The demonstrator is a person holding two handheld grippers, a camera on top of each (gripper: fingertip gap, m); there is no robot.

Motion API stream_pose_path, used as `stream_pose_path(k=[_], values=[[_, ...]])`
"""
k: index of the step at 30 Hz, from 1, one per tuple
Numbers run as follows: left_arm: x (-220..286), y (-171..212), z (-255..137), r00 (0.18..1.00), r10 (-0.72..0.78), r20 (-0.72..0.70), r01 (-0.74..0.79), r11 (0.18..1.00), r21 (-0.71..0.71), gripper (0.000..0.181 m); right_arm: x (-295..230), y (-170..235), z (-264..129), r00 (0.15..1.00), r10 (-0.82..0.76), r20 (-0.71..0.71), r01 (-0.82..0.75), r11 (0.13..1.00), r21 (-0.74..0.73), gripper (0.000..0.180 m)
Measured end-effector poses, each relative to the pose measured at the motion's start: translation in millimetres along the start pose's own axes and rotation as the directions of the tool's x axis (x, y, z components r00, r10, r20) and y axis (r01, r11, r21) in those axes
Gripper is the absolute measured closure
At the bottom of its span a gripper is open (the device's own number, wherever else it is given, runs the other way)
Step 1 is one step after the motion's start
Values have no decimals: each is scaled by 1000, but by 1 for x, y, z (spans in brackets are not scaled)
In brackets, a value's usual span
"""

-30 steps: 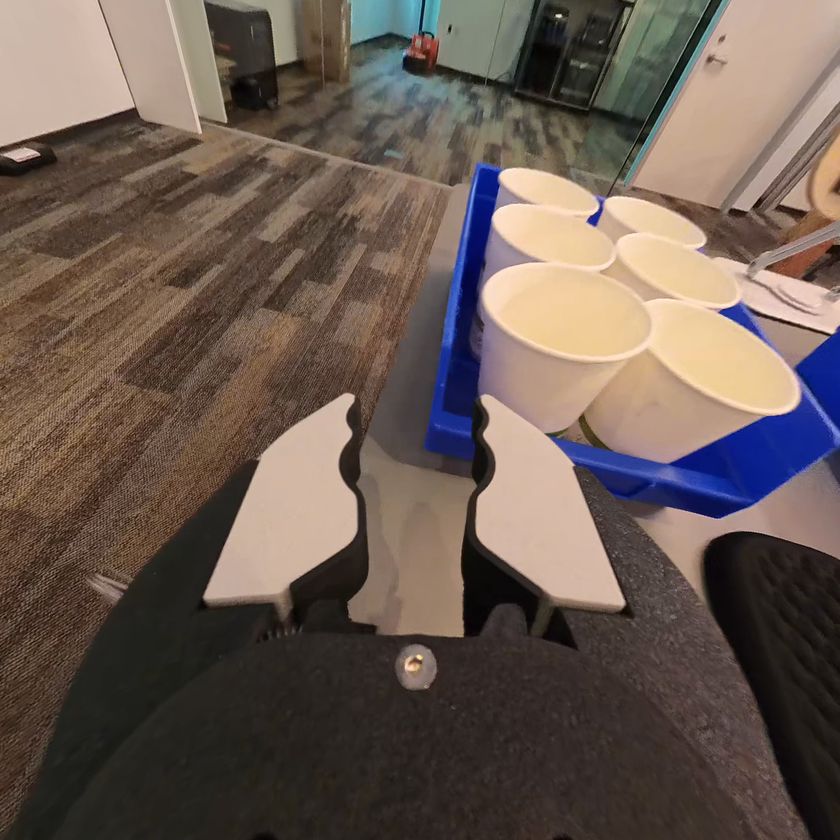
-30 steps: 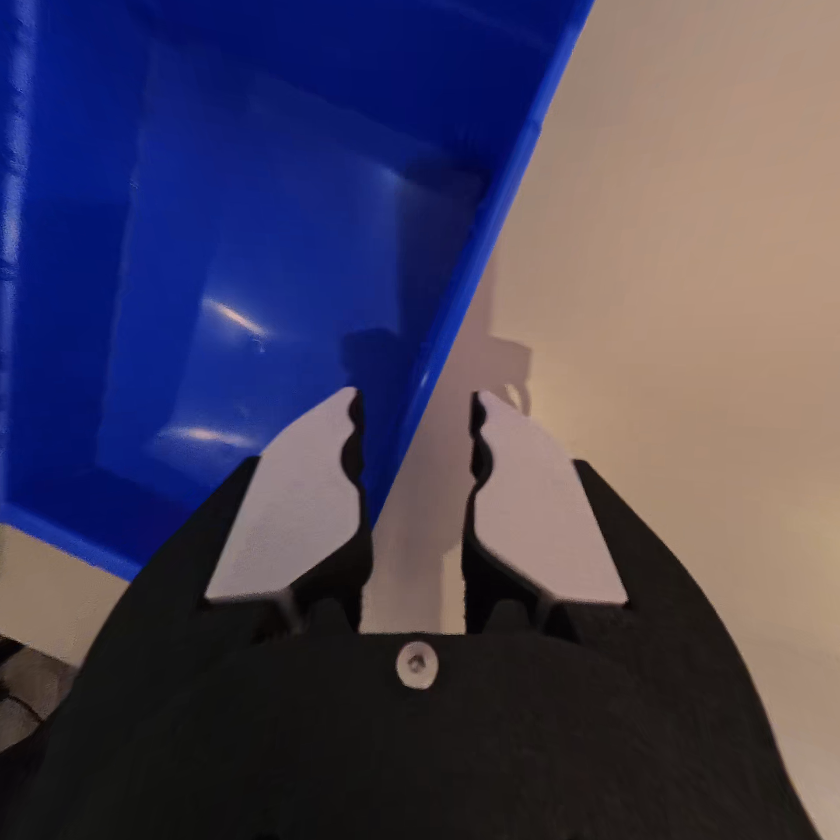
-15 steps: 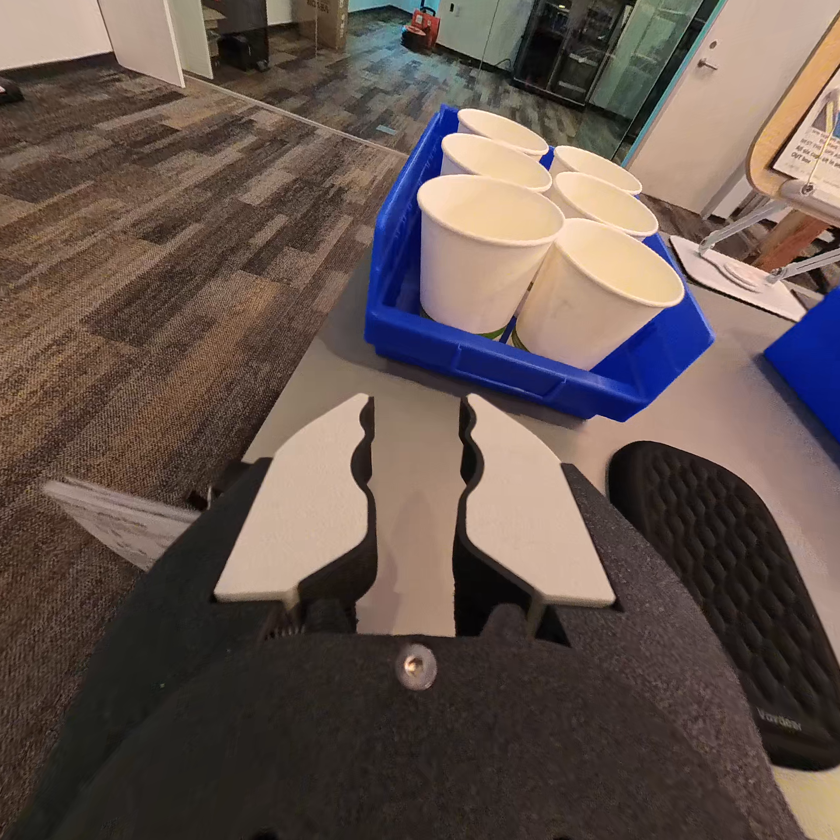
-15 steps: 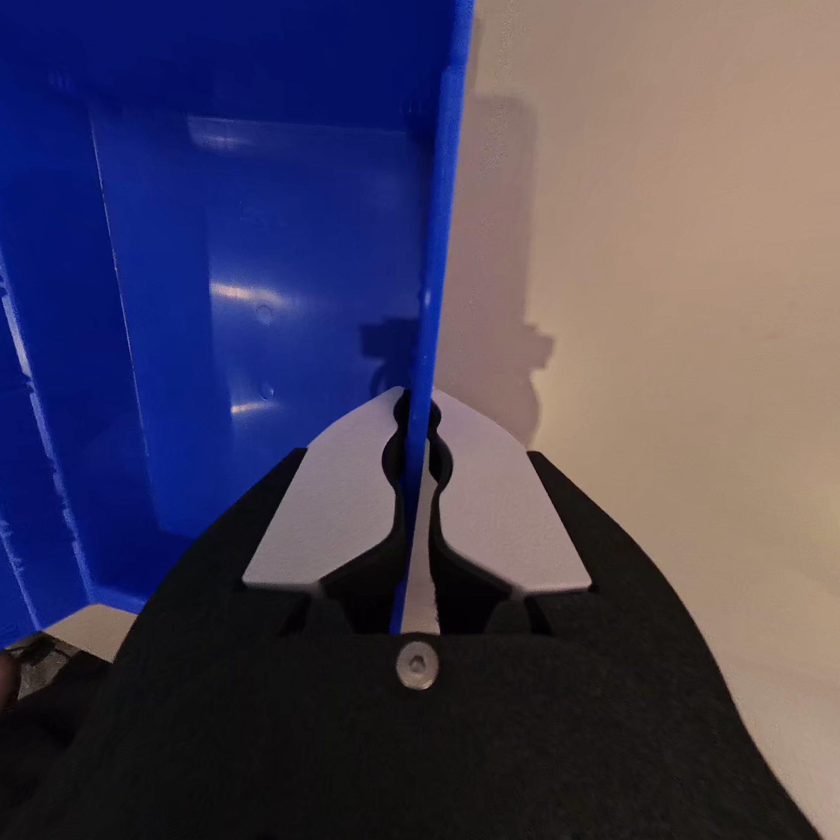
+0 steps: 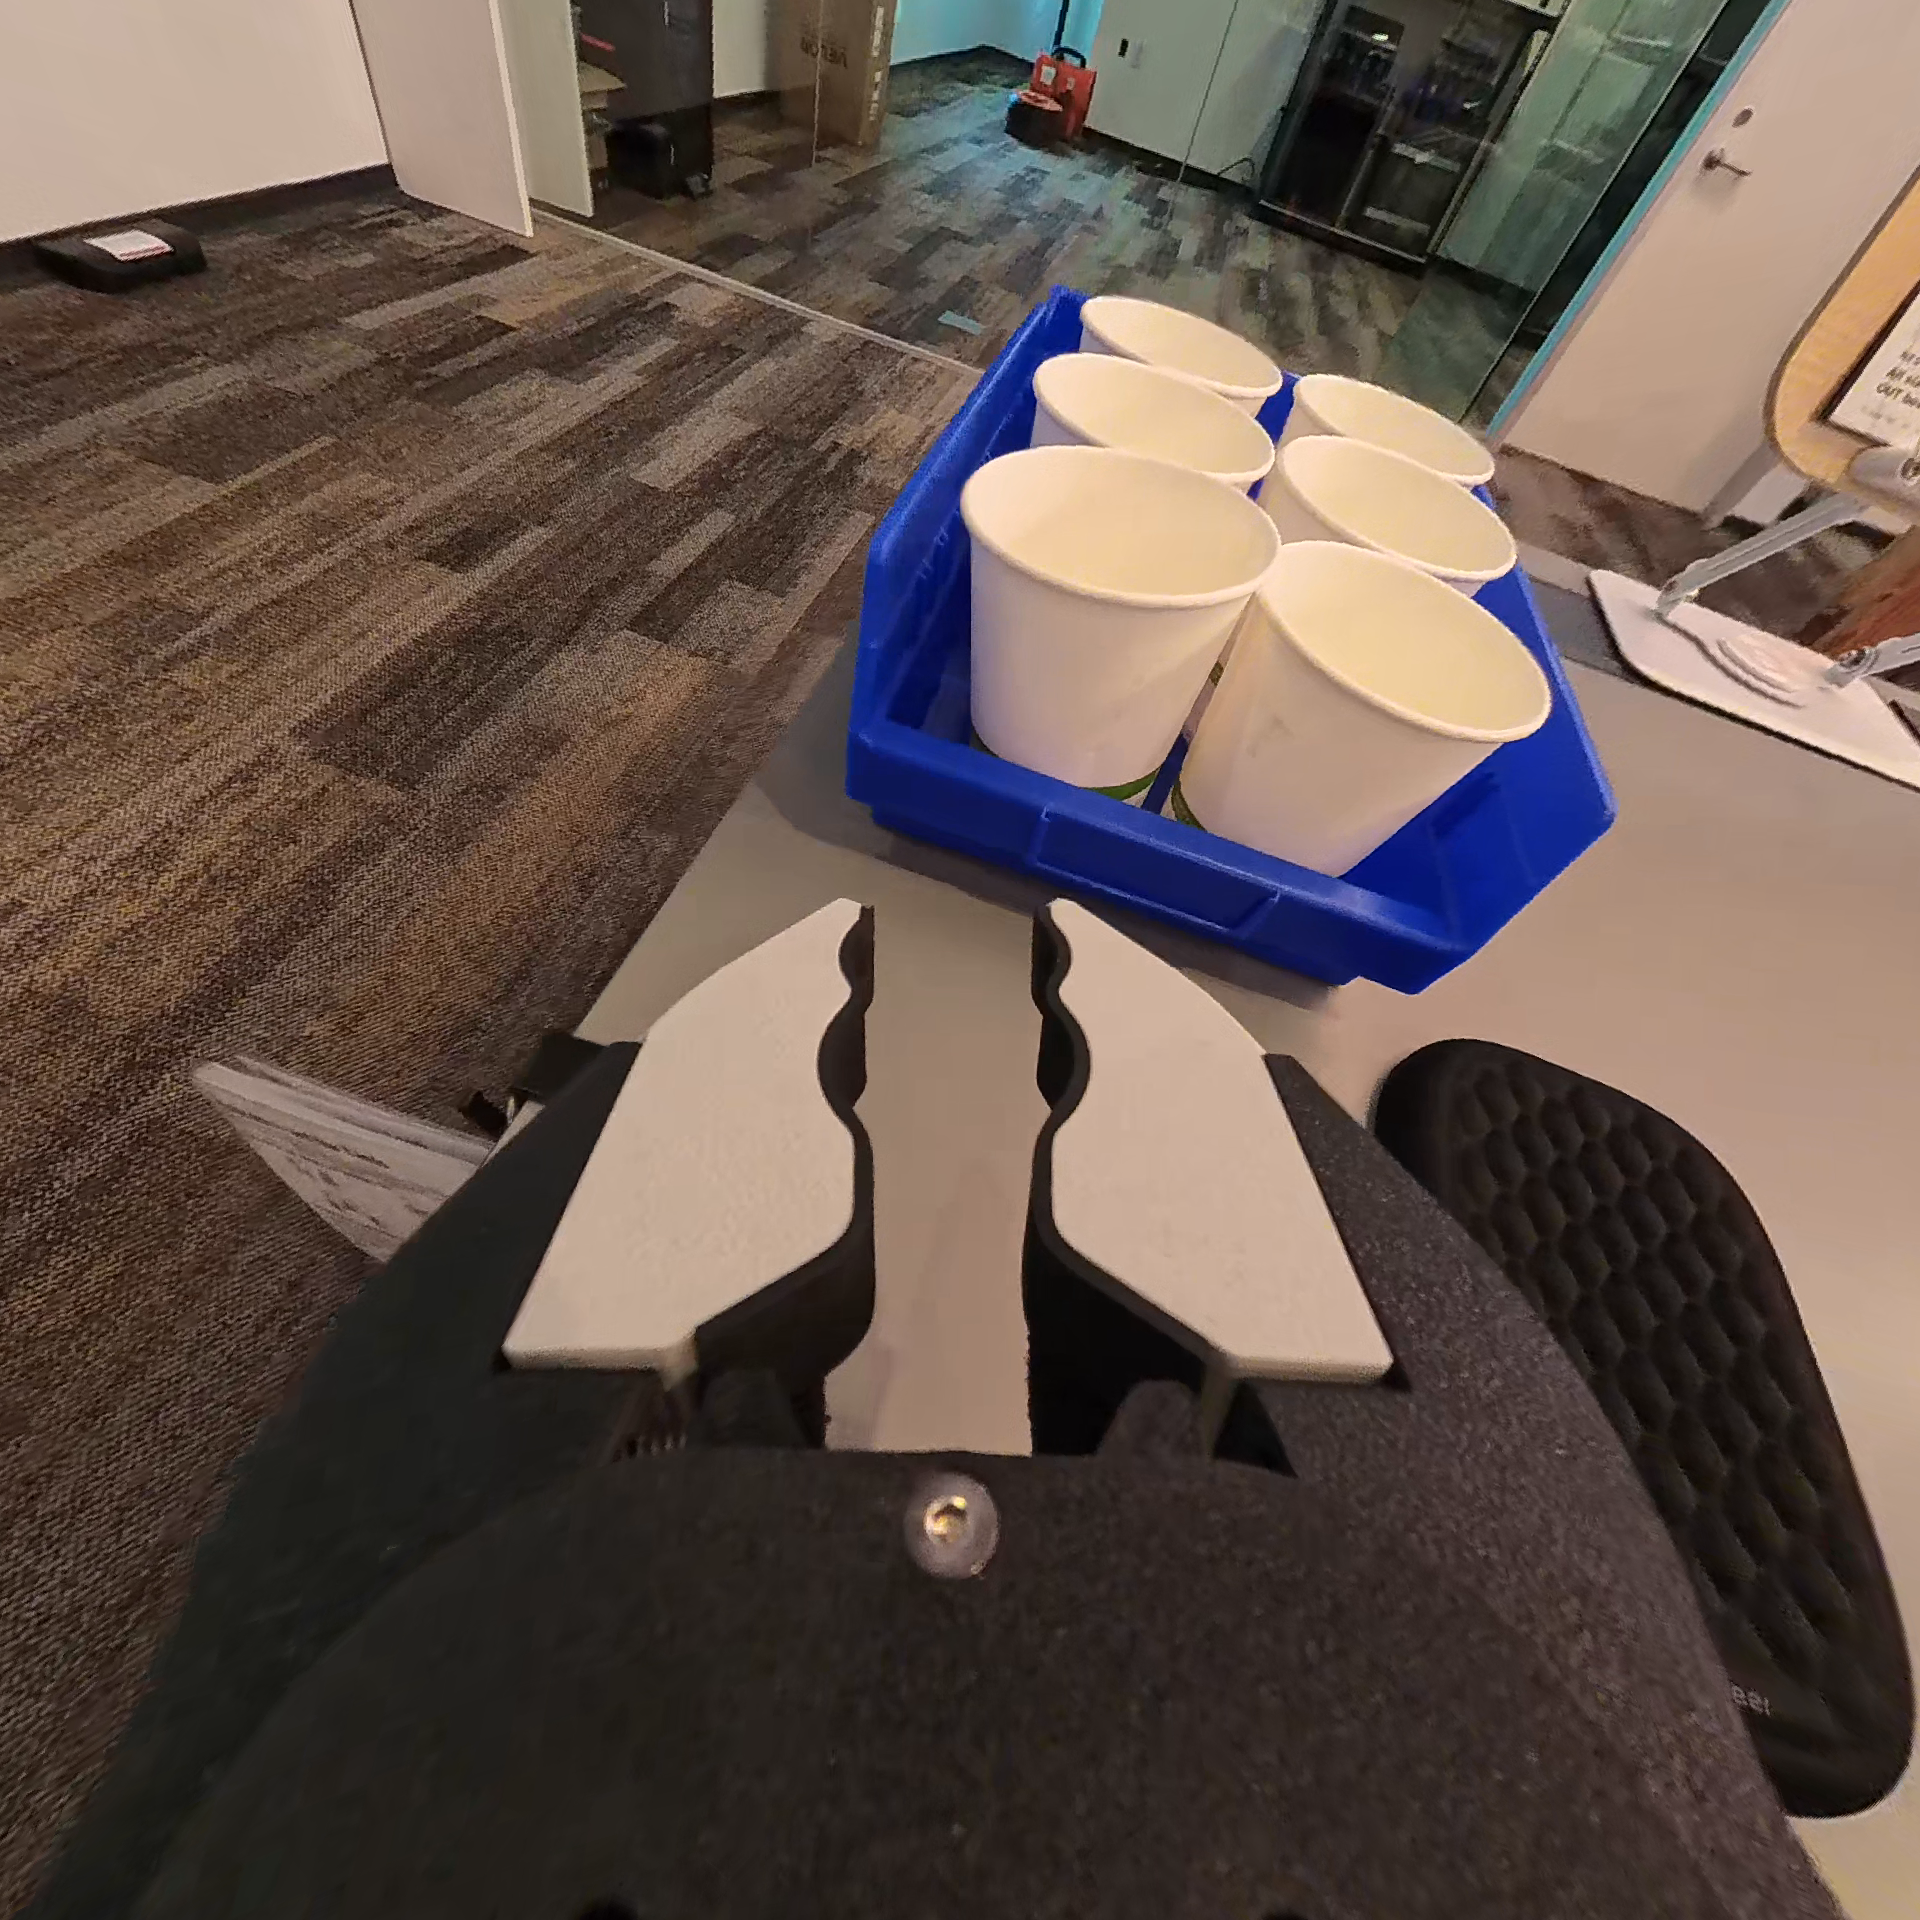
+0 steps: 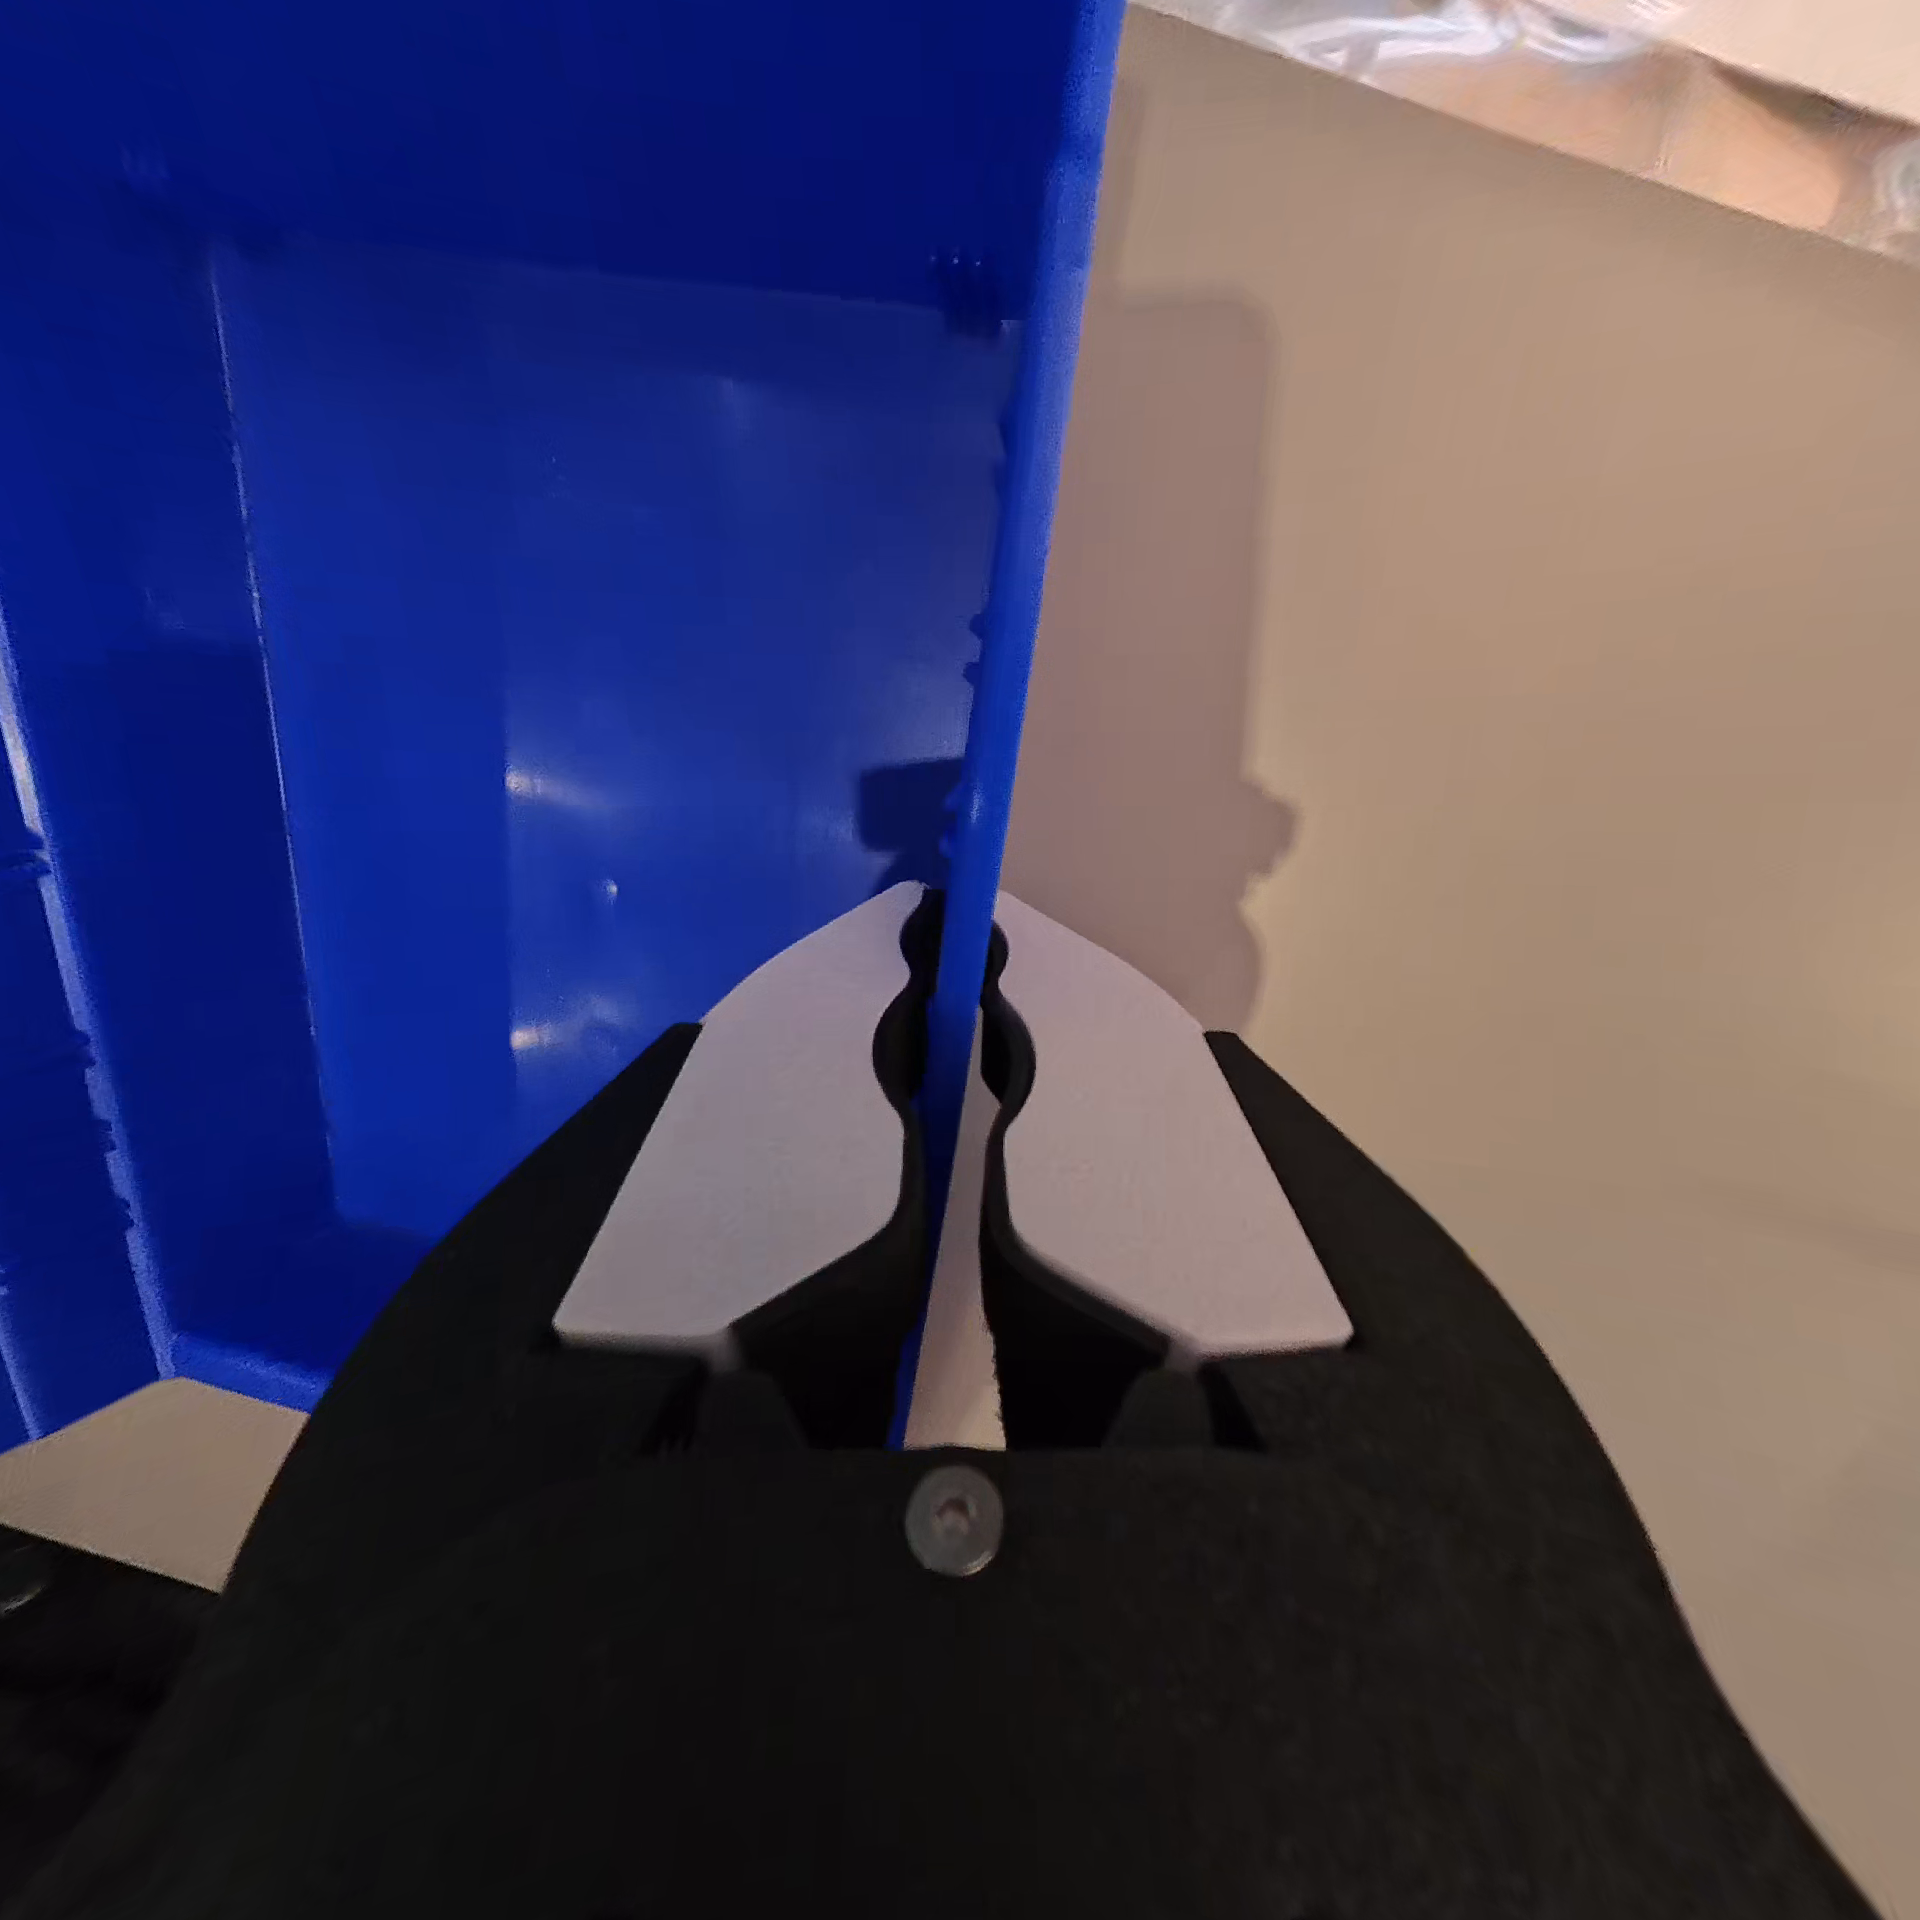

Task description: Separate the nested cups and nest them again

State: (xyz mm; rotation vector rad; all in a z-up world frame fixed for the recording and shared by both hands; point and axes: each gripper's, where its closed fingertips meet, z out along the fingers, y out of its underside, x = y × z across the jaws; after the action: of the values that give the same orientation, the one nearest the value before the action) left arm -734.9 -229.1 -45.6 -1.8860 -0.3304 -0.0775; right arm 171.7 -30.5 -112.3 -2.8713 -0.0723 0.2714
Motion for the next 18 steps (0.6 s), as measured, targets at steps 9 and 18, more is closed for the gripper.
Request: stream_pose_path(k=[9,18], values=[[25,-15,4,999,32,44,-32,999,6,153,111,36,-28,993,119,-7,-119,993,8,175],[61,-30,16,989,139,54,-138,990,-24,153,165,42,-39,991,132,-12,-131,991,12,175]])
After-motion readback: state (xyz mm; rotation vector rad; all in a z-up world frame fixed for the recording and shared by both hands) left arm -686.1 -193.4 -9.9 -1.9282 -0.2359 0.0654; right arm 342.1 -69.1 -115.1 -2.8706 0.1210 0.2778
